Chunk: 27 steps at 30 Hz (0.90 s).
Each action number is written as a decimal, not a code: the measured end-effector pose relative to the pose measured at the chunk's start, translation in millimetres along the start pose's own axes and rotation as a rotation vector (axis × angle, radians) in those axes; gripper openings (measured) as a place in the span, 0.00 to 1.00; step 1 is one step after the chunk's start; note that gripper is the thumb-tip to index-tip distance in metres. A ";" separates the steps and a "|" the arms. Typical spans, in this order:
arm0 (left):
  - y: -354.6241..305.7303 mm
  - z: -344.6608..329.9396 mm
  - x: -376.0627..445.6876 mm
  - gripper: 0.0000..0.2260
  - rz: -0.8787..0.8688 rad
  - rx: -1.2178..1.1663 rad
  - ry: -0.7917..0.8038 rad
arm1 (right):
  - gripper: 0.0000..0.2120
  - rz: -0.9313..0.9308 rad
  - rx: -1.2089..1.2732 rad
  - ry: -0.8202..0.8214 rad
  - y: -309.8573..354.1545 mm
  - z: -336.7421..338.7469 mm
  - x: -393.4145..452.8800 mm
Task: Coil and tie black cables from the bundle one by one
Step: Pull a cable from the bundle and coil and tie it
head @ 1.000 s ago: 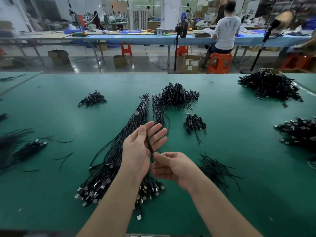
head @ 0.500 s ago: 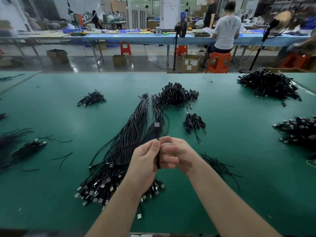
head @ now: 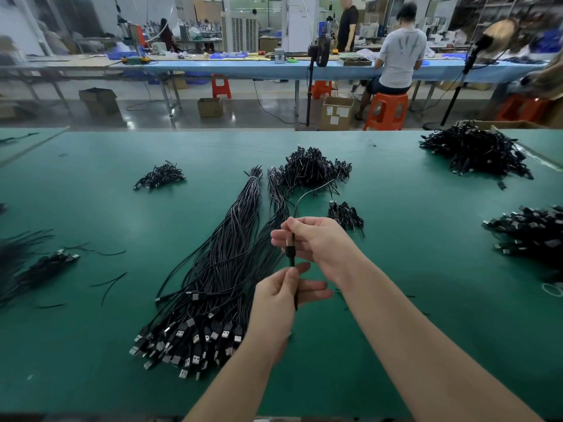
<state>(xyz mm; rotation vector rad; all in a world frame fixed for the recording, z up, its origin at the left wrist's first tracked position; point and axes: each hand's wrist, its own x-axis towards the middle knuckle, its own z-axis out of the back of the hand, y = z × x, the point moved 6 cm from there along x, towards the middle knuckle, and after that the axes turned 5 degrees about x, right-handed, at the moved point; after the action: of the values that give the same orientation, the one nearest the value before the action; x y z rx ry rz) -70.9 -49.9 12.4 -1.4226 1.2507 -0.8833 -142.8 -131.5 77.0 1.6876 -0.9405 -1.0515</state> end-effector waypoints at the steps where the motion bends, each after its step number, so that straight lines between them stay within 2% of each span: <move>1: 0.9 -2.4 -1.2 0.13 -0.005 -0.006 0.002 | 0.08 0.006 -0.003 0.002 1.2 -0.7 -0.1; 4: -0.1 -3.2 0.1 0.13 -0.017 -0.084 -0.049 | 0.09 0.006 -0.001 0.021 1.0 -3.0 -1.7; 10: 0.7 15.4 14.1 0.12 0.084 -0.392 -0.304 | 0.08 0.099 -0.128 -0.059 4.1 -2.5 -11.5; 15: -4.3 37.7 30.2 0.11 0.116 -0.534 -0.407 | 0.10 0.071 -0.067 0.092 -12.5 -19.0 -28.7; 20: -2.8 58.0 43.4 0.18 0.278 -0.610 -0.447 | 0.12 -0.023 0.110 0.096 -39.3 -24.3 -38.3; 27: -30.8 68.1 52.7 0.20 0.108 -0.757 -0.418 | 0.11 -0.179 0.486 0.012 -80.5 -17.9 -41.2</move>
<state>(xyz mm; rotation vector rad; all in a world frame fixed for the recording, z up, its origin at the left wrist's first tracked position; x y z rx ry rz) 11.7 -88.1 22.0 -1.9685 1.3710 0.0102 -129.7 -64.8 14.7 2.2080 -1.1162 -0.9761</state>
